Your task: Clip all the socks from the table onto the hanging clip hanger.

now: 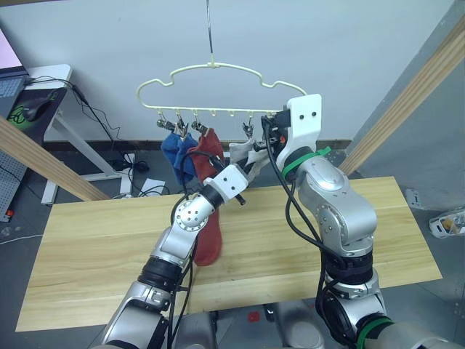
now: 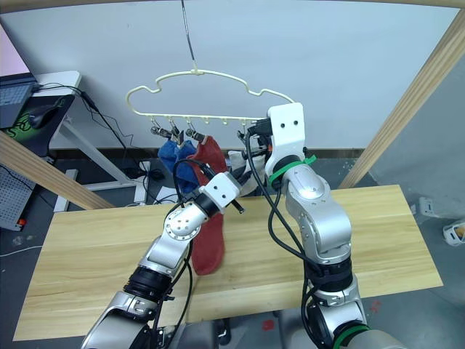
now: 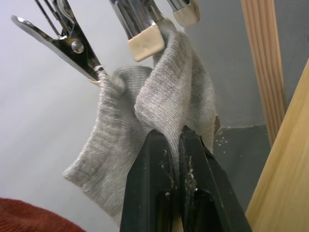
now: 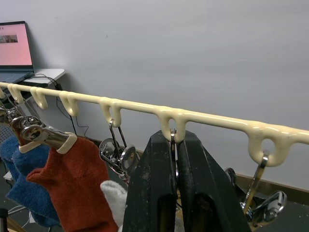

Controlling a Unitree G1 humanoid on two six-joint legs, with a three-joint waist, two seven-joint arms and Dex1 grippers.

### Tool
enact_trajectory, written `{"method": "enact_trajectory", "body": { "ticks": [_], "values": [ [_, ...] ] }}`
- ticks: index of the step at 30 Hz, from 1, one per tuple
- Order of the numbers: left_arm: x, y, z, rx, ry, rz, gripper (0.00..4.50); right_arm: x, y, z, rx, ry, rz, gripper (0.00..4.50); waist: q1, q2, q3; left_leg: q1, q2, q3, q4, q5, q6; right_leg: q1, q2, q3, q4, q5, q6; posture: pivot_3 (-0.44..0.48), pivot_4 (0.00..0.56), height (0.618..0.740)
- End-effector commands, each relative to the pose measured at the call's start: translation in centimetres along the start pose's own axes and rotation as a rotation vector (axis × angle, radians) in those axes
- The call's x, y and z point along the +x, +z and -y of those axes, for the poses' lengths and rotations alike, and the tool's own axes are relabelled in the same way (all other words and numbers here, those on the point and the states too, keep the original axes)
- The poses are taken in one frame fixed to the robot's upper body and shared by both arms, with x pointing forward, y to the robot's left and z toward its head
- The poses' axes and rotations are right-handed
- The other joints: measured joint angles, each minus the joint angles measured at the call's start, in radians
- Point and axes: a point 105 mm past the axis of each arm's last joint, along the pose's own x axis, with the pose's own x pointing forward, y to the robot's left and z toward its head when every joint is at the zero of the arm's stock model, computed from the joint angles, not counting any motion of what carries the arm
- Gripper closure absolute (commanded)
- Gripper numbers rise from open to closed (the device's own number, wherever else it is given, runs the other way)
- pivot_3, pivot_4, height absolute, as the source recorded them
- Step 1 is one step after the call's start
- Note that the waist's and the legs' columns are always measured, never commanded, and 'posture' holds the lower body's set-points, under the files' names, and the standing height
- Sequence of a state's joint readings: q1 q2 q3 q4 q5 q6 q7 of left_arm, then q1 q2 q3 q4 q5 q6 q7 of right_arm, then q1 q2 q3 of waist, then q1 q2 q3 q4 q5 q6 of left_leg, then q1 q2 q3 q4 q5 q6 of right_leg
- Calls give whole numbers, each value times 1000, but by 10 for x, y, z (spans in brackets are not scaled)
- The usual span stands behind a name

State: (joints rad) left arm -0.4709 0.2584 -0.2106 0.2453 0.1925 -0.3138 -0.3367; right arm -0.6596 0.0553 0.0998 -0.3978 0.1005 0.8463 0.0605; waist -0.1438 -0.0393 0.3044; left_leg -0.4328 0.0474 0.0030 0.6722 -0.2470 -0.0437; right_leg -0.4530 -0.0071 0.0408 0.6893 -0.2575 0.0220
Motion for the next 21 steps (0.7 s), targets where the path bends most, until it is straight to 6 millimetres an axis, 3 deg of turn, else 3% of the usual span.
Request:
{"method": "enact_trajectory", "body": {
  "ticks": [1, 8, 11, 20, 21],
  "values": [
    [3, 15, -8, 2, 41, 67, 4487, -7, 27, -9, -18, 34, 117, 4500, 0, 0, 0, 0, 0, 0, 0, 0, 0, 0, 0, 0, 0, 0, 0, -226, 289, 736],
    [7, 18, -12, 5, 62, 78, 4487, -7, 24, -5, -19, 11, 102, 4500, 0, 0, 0, 0, 0, 0, 0, 0, 0, 0, 0, 0, 0, 0, 0, -226, 289, 736],
    [8, 19, -13, 5, 68, 81, 4500, -7, 24, -5, -13, 9, 100, 3668, 1, 0, 0, 0, 0, 0, 0, 0, 0, 0, 0, 0, 0, 0, 0, -226, 287, 736],
    [6, 19, -14, -9, 73, 88, 4500, -9, 29, -5, 19, 32, 123, 365, 2, 0, 0, 0, 0, 0, 0, 0, 0, 0, 0, 0, 0, 0, 0, -222, 282, 736],
    [5, 19, -13, -25, 70, 87, 4500, -10, 30, -5, 20, 39, 128, 365, 2, 0, 0, 0, 0, 0, 0, 0, 0, 0, 0, 0, 0, 0, 0, -222, 282, 736]
  ]
}}
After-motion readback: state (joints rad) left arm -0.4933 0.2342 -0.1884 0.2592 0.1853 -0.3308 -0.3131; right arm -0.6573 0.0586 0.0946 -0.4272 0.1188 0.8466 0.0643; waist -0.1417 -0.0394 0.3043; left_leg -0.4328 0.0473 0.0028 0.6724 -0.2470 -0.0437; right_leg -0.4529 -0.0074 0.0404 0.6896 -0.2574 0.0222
